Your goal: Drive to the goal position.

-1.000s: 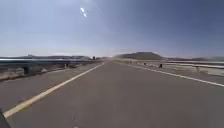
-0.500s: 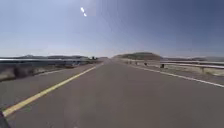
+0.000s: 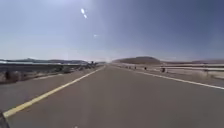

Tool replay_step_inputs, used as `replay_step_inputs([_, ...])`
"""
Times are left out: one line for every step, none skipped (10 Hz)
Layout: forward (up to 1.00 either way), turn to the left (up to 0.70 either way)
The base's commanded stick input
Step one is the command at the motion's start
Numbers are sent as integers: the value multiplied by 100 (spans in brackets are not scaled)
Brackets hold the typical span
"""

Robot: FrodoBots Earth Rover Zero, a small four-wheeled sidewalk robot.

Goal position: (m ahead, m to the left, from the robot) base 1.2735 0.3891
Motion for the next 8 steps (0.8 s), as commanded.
replay_step_inputs([100,0])
replay_step_inputs([100,0])
replay_step_inputs([100,0])
replay_step_inputs([100,0])
replay_step_inputs([100,0])
replay_step_inputs([100,0])
replay_step_inputs([100,0])
replay_step_inputs([100,0])
